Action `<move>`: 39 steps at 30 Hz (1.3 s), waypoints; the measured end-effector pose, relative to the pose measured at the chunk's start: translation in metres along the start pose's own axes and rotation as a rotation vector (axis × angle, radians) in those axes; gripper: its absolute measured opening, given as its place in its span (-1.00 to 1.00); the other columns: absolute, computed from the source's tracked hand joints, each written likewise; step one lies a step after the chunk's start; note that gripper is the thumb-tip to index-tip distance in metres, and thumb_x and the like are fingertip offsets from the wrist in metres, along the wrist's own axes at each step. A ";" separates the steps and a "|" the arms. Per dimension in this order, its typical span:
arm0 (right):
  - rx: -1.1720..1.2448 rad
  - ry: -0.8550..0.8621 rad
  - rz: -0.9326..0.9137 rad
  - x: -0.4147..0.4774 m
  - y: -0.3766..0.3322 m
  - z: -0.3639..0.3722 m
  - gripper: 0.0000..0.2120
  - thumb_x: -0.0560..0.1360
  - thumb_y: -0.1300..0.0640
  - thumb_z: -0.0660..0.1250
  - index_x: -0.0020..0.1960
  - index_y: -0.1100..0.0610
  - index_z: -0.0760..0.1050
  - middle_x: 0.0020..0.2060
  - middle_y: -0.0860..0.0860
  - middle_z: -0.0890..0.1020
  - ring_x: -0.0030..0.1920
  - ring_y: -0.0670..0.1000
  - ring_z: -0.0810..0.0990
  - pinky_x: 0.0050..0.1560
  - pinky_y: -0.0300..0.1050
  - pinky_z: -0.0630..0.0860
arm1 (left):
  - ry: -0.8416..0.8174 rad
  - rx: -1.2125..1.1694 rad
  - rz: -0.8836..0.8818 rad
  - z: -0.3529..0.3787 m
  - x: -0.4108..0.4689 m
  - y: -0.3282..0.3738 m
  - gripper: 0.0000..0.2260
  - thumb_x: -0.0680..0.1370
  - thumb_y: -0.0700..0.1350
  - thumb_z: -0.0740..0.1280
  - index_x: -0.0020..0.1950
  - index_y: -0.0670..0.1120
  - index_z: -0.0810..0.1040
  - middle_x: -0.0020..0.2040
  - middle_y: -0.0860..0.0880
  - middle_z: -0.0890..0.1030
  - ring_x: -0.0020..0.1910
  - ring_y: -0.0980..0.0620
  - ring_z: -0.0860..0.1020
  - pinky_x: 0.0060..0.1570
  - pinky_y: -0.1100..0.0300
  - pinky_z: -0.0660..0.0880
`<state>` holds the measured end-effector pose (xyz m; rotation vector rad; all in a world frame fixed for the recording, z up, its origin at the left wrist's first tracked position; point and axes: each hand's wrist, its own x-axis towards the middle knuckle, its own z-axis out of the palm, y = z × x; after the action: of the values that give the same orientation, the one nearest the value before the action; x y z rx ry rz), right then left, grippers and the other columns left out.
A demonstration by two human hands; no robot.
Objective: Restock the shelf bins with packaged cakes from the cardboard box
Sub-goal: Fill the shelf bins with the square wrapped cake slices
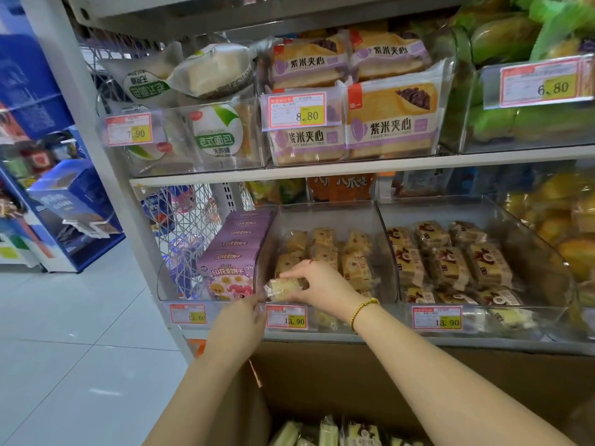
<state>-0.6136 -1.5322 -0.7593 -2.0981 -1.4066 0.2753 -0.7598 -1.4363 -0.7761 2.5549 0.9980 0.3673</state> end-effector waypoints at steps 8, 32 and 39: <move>-0.134 0.022 -0.054 0.005 -0.009 0.003 -0.57 0.49 0.08 0.40 0.35 0.06 0.48 0.23 0.02 0.58 0.20 0.01 0.54 0.20 -0.11 0.49 | 0.091 -0.036 0.002 0.005 -0.010 0.005 -0.66 0.61 -0.11 0.21 0.41 0.00 0.40 0.32 -0.07 0.47 0.22 0.01 0.50 0.18 0.19 0.43; -0.150 0.054 -0.198 0.008 0.003 0.016 -0.69 0.54 0.24 0.31 0.25 0.03 0.54 0.05 -0.06 0.42 -0.09 -0.13 0.45 0.05 -0.28 0.47 | -0.007 0.146 0.117 0.028 -0.004 0.009 -0.42 0.63 0.02 0.16 0.59 0.01 -0.02 0.57 -0.04 0.10 0.53 -0.11 0.11 0.47 0.07 0.10; 0.636 -0.120 0.581 0.023 0.010 -0.006 -0.41 0.50 -0.15 0.34 0.39 0.18 0.37 0.26 0.13 0.52 -0.10 0.01 0.63 -0.15 -0.19 0.60 | -0.006 0.148 0.080 0.017 -0.005 0.022 -0.55 0.64 -0.02 0.16 0.53 -0.02 0.22 0.49 -0.12 0.25 0.47 -0.12 0.17 0.40 0.06 0.25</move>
<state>-0.5934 -1.5164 -0.7572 -1.8953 -0.6004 0.9529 -0.7440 -1.4585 -0.7826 2.7326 0.9557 0.3183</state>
